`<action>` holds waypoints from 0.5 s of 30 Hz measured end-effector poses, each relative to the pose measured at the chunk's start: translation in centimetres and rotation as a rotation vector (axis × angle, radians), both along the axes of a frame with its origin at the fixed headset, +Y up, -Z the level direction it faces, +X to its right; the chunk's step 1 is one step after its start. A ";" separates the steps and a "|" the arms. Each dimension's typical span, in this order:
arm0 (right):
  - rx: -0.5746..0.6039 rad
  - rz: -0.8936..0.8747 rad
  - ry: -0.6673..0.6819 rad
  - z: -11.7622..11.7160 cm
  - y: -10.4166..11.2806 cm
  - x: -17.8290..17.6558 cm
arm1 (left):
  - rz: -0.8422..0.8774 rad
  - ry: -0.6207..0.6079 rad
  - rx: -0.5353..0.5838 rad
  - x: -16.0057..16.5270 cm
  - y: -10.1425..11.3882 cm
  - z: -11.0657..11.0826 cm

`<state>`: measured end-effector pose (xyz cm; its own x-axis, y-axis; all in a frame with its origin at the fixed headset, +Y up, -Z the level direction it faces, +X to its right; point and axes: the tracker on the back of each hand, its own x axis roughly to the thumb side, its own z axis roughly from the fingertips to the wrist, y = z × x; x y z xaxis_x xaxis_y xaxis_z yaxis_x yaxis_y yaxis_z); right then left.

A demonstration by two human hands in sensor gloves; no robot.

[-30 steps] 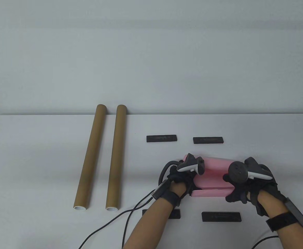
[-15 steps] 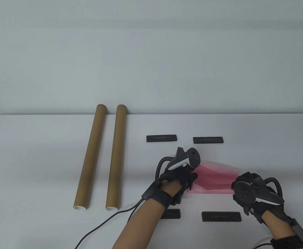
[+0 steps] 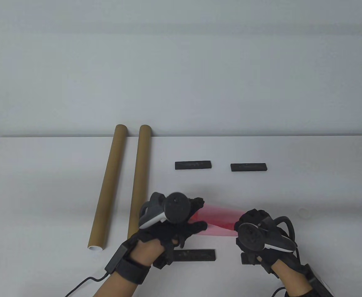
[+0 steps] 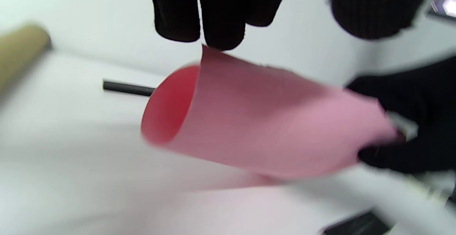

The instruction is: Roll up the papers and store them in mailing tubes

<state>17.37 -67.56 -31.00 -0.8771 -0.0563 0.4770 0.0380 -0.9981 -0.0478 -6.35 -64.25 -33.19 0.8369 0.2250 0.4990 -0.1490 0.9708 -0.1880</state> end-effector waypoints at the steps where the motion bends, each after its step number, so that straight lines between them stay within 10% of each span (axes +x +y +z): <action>1: -0.010 -0.003 0.011 0.1 -0.5 -0.5 | -0.108 -0.005 0.096 -0.1 -0.6 1.1; 15: 0.039 -0.107 0.203 2.7 -1.8 -2.5 | -0.304 -0.154 0.234 -0.6 -6.2 4.3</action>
